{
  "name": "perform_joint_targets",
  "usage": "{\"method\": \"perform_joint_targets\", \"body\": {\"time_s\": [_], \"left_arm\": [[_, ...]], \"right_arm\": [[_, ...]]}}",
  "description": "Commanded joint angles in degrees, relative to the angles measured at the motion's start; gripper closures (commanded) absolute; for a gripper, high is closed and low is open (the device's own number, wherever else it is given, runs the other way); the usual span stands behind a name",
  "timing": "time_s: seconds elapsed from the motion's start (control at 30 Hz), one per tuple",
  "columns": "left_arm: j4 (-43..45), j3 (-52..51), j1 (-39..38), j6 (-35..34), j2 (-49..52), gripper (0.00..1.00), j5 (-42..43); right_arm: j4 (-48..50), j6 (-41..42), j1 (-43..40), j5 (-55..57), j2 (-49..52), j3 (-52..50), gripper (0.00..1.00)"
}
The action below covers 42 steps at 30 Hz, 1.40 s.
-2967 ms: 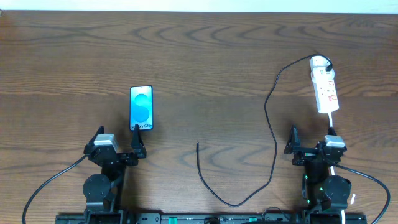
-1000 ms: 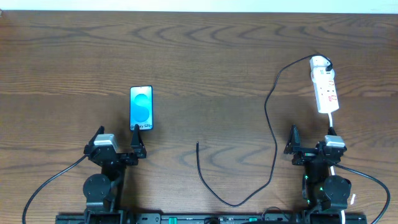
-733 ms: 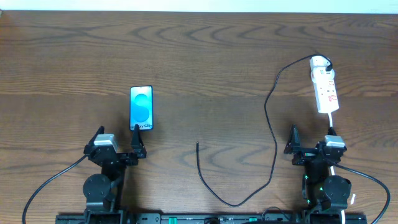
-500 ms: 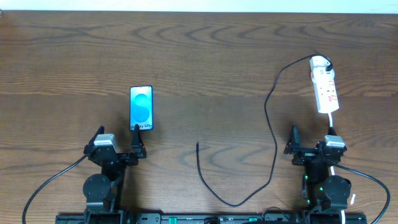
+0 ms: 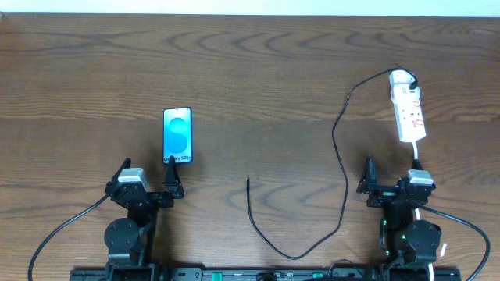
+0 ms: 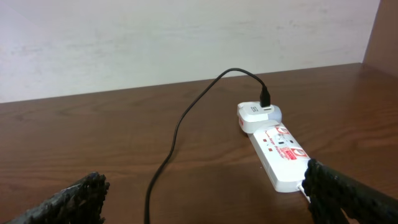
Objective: Plug charger to phone and switch on socket
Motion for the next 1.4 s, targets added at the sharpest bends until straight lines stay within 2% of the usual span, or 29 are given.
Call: {"method": "perform_joint_targets", "body": {"time_s": [0.0,1.0,1.37], "left_arm": [[-2.4,-0.7,0.2,-0.3,-0.4,0.01,0.9],[-2.6,0.6,0.2,-0.3,0.1,0.01,0.7],[-2.6,7.7,0.2,0.4,9.8,0.01,0.7]], "right_arm": [[-0.2,0.7,0.8,0.9,-0.5,-0.1,0.01],[-0.2,0.7,0.8,0.9,-0.5,-0.1,0.01],[-0.2,0.7,0.8,0.9,-0.5,-0.1,0.01]]}}
